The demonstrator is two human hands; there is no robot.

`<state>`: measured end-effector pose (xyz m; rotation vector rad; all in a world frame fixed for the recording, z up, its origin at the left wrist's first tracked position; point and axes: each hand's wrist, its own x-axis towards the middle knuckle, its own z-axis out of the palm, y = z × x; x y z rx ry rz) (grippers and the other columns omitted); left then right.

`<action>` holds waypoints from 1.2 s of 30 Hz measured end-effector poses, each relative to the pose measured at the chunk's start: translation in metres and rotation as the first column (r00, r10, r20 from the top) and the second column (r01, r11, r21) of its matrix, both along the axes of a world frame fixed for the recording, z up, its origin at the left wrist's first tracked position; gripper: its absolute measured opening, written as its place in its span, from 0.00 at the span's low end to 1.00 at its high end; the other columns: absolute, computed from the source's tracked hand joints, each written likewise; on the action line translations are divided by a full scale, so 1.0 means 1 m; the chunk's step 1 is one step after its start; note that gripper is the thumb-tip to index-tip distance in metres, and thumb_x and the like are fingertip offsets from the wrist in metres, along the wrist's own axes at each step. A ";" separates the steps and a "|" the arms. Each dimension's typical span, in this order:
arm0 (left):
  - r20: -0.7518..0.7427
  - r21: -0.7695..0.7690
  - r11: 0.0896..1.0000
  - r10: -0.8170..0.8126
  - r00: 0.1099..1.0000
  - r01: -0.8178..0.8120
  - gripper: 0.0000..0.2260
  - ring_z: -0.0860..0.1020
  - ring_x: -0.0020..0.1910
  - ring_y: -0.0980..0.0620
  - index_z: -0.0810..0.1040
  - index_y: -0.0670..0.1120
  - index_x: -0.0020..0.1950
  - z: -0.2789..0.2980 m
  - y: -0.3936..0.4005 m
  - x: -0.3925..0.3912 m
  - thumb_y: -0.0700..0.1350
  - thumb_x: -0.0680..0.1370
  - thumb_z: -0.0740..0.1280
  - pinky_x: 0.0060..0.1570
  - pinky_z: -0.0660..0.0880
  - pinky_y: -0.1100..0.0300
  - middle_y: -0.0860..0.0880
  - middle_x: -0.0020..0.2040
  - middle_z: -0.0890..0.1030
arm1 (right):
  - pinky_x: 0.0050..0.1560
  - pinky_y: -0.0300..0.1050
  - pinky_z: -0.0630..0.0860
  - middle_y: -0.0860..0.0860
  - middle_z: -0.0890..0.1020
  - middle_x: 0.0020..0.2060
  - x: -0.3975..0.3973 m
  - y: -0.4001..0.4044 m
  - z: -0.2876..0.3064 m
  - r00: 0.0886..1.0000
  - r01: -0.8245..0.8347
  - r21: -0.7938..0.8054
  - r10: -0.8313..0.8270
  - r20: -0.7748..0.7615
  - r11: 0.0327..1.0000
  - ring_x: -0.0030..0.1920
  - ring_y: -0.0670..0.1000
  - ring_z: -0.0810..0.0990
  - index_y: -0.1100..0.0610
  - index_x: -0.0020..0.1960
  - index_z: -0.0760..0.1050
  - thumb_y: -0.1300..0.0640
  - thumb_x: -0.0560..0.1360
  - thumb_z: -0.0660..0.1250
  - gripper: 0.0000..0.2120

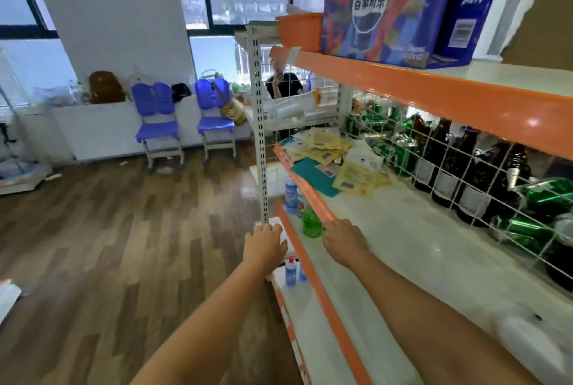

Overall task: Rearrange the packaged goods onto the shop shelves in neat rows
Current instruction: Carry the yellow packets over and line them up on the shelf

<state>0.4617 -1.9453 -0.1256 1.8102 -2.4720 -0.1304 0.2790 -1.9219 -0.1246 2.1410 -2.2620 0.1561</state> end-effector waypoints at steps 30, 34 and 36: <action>0.068 -0.067 0.956 -0.280 0.958 0.284 0.18 0.71 0.64 0.44 0.67 0.45 0.68 0.007 -0.378 -0.051 0.52 0.82 0.53 0.62 0.71 0.47 0.44 0.65 0.73 | 0.52 0.49 0.73 0.58 0.77 0.54 -0.092 -0.336 0.040 0.915 0.402 -0.216 -0.384 0.121 0.890 0.56 0.58 0.74 0.61 0.57 0.74 0.56 0.80 0.54 0.13; -0.031 -0.116 0.948 -0.302 0.953 0.296 0.14 0.75 0.59 0.43 0.71 0.45 0.60 0.016 -0.410 -0.081 0.51 0.81 0.53 0.57 0.72 0.48 0.45 0.59 0.75 | 0.58 0.51 0.71 0.57 0.75 0.59 -0.113 -0.368 0.048 0.879 0.471 -0.146 -0.449 0.159 0.870 0.60 0.57 0.71 0.59 0.61 0.73 0.54 0.80 0.53 0.16; -0.060 -0.116 0.940 -0.328 0.943 0.319 0.15 0.75 0.58 0.44 0.72 0.45 0.59 0.016 -0.421 -0.093 0.52 0.81 0.53 0.56 0.73 0.50 0.46 0.58 0.76 | 0.60 0.51 0.71 0.56 0.73 0.61 -0.117 -0.379 0.047 0.849 0.511 -0.098 -0.484 0.210 0.854 0.61 0.56 0.71 0.58 0.62 0.72 0.53 0.80 0.54 0.16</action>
